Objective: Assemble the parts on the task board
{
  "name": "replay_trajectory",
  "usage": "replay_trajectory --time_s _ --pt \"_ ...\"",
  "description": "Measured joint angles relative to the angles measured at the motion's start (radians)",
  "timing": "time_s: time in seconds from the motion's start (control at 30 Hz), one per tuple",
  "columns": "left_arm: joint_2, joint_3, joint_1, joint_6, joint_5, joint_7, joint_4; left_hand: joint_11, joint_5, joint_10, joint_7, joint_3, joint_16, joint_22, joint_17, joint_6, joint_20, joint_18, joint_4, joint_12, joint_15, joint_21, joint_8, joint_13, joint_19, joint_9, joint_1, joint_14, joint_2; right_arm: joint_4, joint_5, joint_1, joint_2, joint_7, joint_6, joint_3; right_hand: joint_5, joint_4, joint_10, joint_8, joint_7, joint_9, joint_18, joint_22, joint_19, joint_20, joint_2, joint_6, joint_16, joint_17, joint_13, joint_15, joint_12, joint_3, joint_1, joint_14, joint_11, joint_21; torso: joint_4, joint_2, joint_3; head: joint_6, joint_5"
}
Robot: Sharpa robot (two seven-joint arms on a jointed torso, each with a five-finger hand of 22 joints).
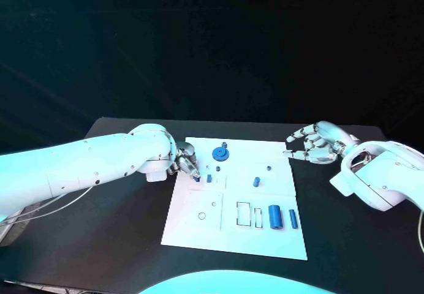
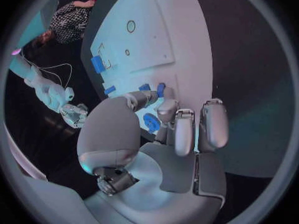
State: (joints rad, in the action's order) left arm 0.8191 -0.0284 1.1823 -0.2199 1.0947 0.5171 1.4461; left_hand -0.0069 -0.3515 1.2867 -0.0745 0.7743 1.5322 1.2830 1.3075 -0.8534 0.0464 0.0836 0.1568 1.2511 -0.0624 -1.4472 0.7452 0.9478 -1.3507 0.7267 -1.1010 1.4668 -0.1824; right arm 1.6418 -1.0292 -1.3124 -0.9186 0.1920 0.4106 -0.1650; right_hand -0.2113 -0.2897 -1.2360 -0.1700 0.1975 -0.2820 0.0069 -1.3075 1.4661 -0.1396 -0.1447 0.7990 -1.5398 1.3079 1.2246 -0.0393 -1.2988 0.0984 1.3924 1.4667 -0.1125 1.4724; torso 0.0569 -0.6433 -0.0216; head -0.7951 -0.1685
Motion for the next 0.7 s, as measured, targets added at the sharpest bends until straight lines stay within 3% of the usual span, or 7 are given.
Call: replay_trajectory --time_s 0.7 --pt "0.011 0.000 -0.011 0.032 0.039 -0.010 0.025 0.000 -0.001 0.000 0.001 0.000 0.004 0.007 0.000 -0.002 0.000 0.000 0.000 0.000 0.000 -0.004 0.000 0.010 -0.007 0.001 -0.001 0.000 0.001 -0.001 0.002 0.000 0.001 -0.001 0.000 0.000 0.000 0.000 0.000 0.000 -0.003 0.000 0.000 -0.001 0.000 0.000 0.000 0.003 0.000 0.000 0.000 0.000 0.000 0.000 0.000 0.000 0.000 0.000 0.0008 0.000 0.0002 -0.003 -0.005"
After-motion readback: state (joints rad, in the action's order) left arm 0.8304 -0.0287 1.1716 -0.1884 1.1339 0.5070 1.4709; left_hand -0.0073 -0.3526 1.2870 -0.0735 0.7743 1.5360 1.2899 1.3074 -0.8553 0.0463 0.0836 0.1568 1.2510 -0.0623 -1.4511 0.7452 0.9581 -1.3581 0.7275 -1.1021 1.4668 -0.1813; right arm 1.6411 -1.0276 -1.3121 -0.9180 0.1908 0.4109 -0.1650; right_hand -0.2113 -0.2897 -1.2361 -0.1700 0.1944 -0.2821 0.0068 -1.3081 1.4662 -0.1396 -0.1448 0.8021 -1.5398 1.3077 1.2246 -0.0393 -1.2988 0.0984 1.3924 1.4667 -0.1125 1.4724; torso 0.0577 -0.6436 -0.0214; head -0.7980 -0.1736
